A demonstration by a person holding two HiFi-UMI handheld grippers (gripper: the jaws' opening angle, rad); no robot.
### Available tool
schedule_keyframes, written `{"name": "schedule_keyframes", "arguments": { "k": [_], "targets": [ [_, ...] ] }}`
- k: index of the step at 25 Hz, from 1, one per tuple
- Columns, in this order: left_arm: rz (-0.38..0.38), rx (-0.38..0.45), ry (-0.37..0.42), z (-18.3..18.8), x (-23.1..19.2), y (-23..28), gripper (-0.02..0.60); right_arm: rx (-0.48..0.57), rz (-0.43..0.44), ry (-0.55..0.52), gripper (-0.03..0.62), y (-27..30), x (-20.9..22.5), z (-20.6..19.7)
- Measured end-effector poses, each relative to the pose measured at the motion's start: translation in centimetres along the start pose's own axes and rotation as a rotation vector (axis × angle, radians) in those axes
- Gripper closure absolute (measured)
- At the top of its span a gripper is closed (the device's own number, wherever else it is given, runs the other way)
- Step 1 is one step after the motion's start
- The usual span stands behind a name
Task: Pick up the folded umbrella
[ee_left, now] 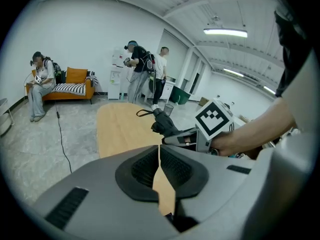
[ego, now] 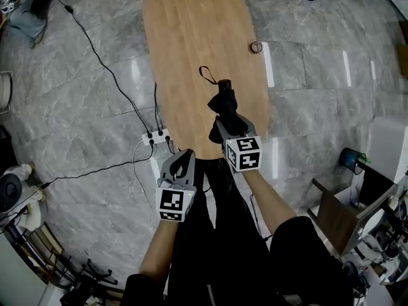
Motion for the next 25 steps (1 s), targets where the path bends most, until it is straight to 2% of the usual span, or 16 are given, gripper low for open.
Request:
{"name": "schedule_keyframes", "arguments": {
  "k": [6,14,25],
  "targets": [
    [-0.001,0.017,0.011,1.7,0.2,-0.6,0.563,0.056,0.043,-0.017,0.372,-3.7,-2.5,1.6],
    [-0.006,0.039,0.033,4.3,0.9,-2.3,0.563,0.121,0.083,0.024,0.372,-9.4,-5.5,3.4],
    [-0.010,0.096,0.062,8.8,0.7,-3.6,0.563,0.234,0.115,0.027,0.372,-15.8,-7.5,6.9]
  ]
}}
Point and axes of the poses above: the fingertips, and each gripper's own axes: y forward along the fingers, x to its right, z out of its top, the point moved 2 cm from there along -y, backward along the fingers, and after that the axes turned 13 degrees about y, right-handed, at the moved point
